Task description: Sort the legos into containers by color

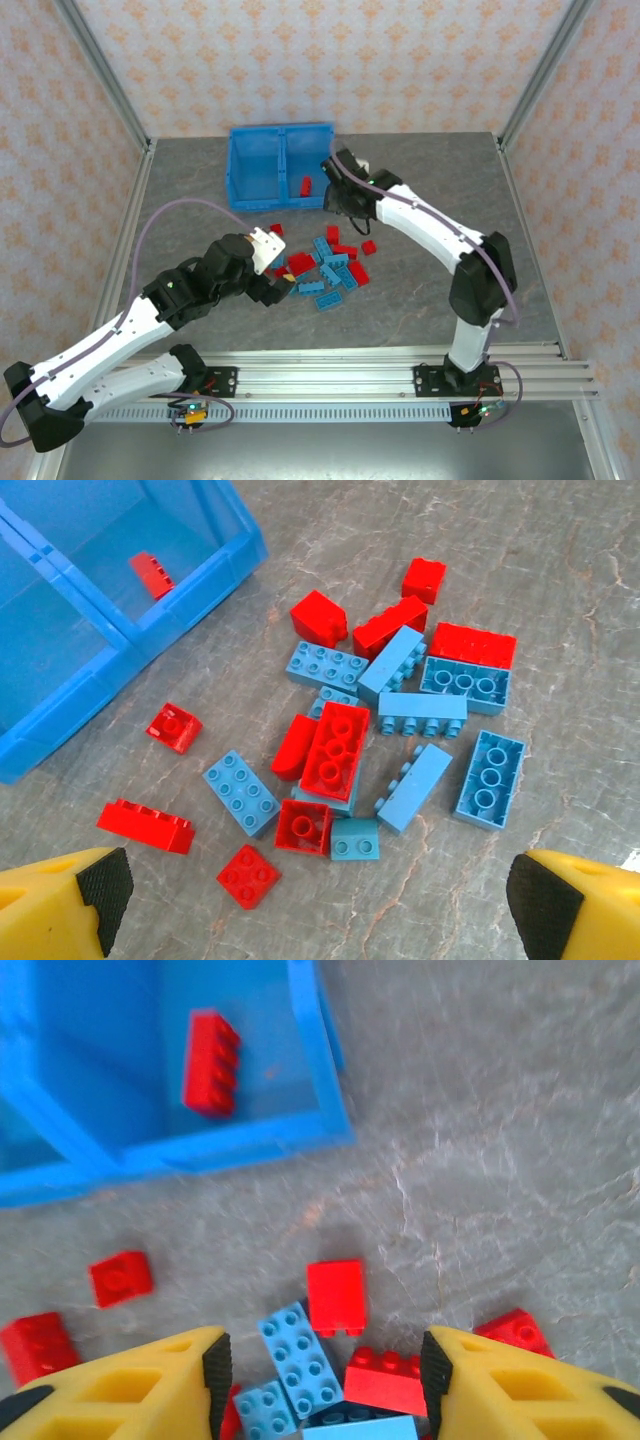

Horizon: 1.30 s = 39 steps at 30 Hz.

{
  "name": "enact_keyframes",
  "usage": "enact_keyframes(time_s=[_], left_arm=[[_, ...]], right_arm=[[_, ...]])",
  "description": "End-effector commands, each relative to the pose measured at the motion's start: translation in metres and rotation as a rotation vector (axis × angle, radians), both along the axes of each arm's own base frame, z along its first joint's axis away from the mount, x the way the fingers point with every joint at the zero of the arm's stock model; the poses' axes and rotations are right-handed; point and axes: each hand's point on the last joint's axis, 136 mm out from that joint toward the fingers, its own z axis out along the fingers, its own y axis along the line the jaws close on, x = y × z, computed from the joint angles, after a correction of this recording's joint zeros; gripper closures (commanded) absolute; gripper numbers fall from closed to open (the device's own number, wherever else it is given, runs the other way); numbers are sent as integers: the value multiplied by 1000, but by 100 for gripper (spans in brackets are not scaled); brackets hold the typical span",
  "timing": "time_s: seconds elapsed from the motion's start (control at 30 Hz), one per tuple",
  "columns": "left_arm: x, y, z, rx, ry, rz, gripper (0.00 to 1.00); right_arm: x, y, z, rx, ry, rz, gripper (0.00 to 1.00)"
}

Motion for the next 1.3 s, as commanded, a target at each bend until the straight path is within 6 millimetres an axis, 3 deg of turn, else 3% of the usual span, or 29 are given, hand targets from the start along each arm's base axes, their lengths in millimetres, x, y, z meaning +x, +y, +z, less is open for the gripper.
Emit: enact_keyframes(time_s=[0.0,0.2,0.43,0.67,0.77,0.87,1.0,1.13,1.27], left_arm=[[-1,-1,15,-52,-20,-1,0],[-4,12,16,-35,-42,29,0],[-4,18,16,-30,-53,52,0],[-3,16,16,-31,-52,43,0],[-4,14,16,-29,-49,27,0],[-6,12,15,-29,-40,13,0],[-14,3,17,-59,-34,-57,0],[-23,-13,33,-132,-62,-163,0],[-16,-11,37,-119,-87,-136,0]], right_arm=[[0,14,-28,-17,45,15,44],[10,25,-79,-81,140,26,45],[11,15,-121,-179,217,-7,48],[3,11,-142,-178,255,-26,55],[2,8,-142,-174,253,-42,65],[5,7,-118,-155,202,-57,69],[12,7,-65,-98,79,-73,72],[14,36,-9,47,-21,-11,71],[25,63,37,143,-123,19,71]])
